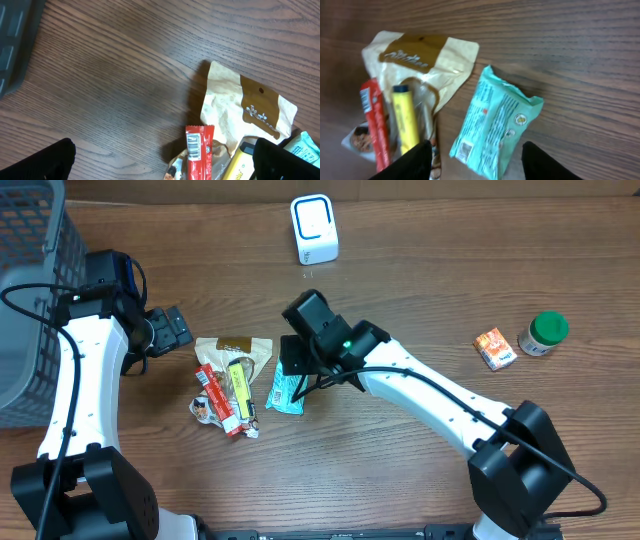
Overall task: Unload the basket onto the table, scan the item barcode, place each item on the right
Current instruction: 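Release the packet and reach the right gripper over the mint-green packet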
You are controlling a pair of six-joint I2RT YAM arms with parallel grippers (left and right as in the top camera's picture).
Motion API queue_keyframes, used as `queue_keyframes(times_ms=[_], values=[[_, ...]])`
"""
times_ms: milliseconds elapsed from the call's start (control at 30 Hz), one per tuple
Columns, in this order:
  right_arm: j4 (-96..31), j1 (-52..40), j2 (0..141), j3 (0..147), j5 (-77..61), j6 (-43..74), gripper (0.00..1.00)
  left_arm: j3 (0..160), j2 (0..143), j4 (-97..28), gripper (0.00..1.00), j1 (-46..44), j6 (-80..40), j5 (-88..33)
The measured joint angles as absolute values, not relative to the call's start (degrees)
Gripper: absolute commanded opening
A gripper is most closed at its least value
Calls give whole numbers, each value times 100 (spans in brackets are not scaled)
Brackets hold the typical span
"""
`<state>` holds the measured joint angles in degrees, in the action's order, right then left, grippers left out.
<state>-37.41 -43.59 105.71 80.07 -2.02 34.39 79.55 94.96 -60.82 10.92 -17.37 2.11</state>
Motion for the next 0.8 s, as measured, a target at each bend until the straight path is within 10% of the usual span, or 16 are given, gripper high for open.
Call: queue_keyframes(times_ms=[300,800], values=[[-2235,-4359,10615,6873,-185,3852,41,7955,9496,-6082,100,1092,-1737,211],[-1194,-4359,10637,6257,-126,3924,46,7955,9496,-6082,100,1092,-1737,211]])
